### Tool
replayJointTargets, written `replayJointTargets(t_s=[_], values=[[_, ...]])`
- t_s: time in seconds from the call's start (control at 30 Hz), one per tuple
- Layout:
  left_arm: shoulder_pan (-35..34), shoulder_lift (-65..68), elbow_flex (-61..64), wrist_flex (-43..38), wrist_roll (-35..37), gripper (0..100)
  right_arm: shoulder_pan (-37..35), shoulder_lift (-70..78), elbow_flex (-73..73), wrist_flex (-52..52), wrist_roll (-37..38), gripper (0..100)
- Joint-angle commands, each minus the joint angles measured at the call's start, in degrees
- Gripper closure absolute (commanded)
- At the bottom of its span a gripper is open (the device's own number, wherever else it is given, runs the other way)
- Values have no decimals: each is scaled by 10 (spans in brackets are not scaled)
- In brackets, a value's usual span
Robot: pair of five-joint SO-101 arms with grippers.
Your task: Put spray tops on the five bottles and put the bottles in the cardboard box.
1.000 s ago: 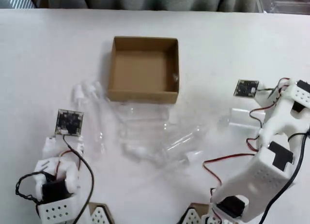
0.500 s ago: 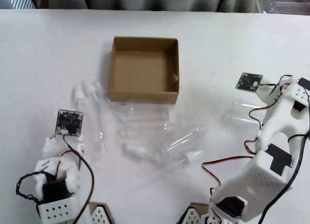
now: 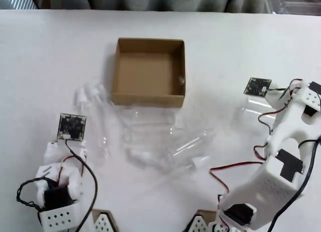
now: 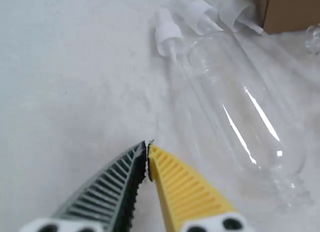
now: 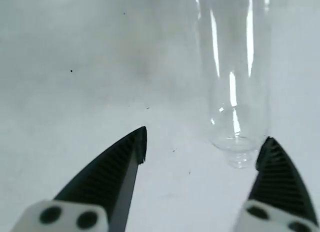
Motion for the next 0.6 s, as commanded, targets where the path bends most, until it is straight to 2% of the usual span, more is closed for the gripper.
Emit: replayJointTargets(t_s=[0.0, 0.1, 0.2, 0.37, 0.57], values=[[-5, -7, -2, -14, -4, 980, 24, -51, -28, 7, -77, 806], [-5, -7, -2, -14, -4, 980, 44, -66, -27, 7, -156, 913], [-5, -7, -2, -14, -4, 980, 65, -75, -27, 7, -263, 978], [-5, -7, -2, -14, -4, 980, 114, -77, -28, 4, -408, 983], [-5, -7, -2, -13, -4, 980, 143, -60, -12, -51, -501, 983]])
